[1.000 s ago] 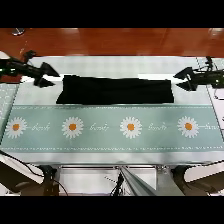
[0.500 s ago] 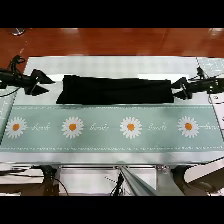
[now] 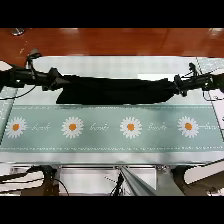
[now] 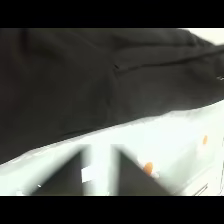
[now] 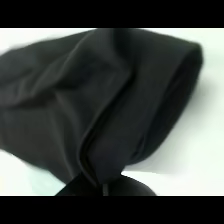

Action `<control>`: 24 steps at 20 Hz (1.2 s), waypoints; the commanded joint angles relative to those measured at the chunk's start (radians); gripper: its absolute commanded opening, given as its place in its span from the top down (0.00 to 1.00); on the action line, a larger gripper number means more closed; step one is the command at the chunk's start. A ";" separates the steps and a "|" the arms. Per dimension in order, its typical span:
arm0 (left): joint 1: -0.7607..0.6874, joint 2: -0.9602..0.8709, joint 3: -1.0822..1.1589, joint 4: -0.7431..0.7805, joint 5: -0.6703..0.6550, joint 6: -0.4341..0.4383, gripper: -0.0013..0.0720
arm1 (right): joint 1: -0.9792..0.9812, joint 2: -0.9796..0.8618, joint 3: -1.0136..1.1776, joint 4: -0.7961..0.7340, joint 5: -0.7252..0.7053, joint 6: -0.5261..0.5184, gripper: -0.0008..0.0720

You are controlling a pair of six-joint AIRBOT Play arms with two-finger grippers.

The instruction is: Fold the shirts.

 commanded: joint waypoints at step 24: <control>-1.051 -0.494 0.414 -0.045 0.213 -0.153 0.95 | 0.007 1.157 -0.595 -0.115 0.092 0.134 0.96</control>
